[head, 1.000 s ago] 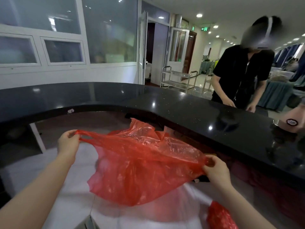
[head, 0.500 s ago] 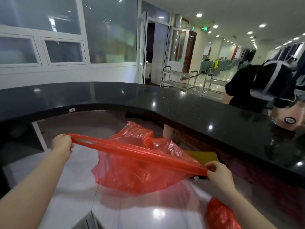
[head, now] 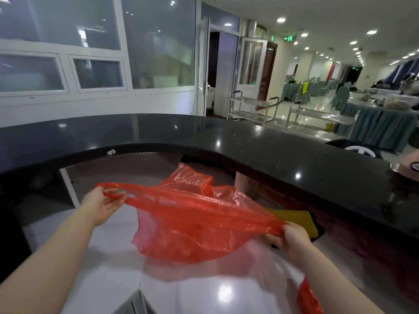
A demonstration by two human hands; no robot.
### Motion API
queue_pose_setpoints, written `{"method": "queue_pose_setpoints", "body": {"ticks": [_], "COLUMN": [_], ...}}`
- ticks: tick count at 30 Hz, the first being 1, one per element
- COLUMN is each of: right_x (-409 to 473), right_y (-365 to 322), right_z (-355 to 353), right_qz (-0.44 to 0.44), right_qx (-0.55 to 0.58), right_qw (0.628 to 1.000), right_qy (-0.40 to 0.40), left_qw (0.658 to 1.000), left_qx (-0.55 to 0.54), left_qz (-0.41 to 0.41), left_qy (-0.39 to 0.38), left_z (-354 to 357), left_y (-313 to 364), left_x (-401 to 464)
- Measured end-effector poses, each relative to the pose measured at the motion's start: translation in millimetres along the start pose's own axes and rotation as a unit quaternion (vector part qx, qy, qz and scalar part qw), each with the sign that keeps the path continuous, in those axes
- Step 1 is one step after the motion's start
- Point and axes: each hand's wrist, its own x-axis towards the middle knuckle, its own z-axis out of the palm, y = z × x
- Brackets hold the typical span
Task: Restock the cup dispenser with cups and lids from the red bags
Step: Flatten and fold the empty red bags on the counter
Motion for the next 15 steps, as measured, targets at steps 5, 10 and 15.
{"method": "queue_pose_setpoints", "body": {"ticks": [5, 10, 15], "right_x": [-6, -6, 8], "right_y": [-23, -42, -28], "right_z": [49, 80, 56], "right_qz": [0.000, -0.098, -0.130], "right_qx": [0.076, 0.096, 0.133], "right_qw": [0.995, 0.977, 0.956], "right_qy": [-0.057, -0.166, -0.229], "left_qw": [0.997, 0.978, 0.974], "left_qx": [-0.041, -0.170, -0.170], "left_qz": [0.004, 0.100, 0.136], "left_qy": [-0.062, -0.061, -0.053], "left_z": [-15, -18, -29], "left_y": [34, 64, 59], "left_x": [11, 14, 2]}}
